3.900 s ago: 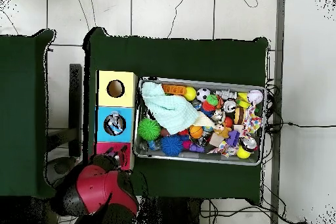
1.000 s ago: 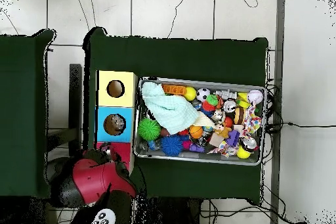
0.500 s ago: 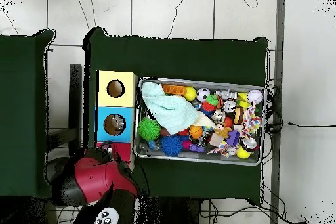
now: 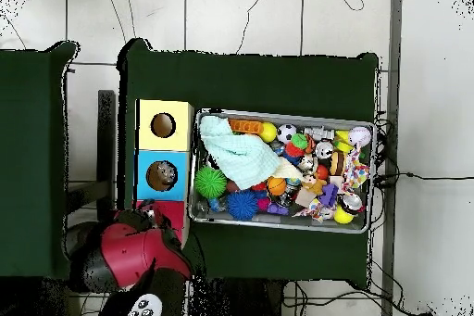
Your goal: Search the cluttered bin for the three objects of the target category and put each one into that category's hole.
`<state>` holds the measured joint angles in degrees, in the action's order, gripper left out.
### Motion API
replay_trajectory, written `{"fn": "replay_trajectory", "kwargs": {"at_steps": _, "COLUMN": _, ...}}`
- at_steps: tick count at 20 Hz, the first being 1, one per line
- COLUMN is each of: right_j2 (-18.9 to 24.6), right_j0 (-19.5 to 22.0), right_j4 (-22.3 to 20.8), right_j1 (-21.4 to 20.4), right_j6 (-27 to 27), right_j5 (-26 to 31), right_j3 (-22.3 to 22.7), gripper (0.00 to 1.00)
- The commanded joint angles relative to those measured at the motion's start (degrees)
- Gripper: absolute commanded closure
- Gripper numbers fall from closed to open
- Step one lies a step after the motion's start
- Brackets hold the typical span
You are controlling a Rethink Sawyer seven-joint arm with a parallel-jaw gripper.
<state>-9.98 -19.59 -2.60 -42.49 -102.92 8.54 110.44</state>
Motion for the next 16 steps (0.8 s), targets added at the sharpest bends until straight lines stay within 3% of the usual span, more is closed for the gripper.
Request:
{"fn": "replay_trajectory", "kwargs": {"at_steps": 1, "right_j2": 3.8, "right_j0": 1.2, "right_j4": 2.4, "right_j1": 2.6, "right_j6": -11.4, "right_j5": -2.6, "right_j3": 0.6, "gripper": 1.00}}
{"fn": "replay_trajectory", "kwargs": {"at_steps": 12, "right_j2": -0.9, "right_j0": 1.3, "right_j4": 1.3, "right_j1": 2.0, "right_j6": -9.4, "right_j5": 1.9, "right_j3": -2.1, "gripper": 1.00}}
{"fn": "replay_trajectory", "kwargs": {"at_steps": 16, "right_j2": -3.8, "right_j0": -2.6, "right_j4": 1.7, "right_j1": 2.9, "right_j6": -10.4, "right_j5": 2.9, "right_j3": -3.4, "gripper": 1.00}}
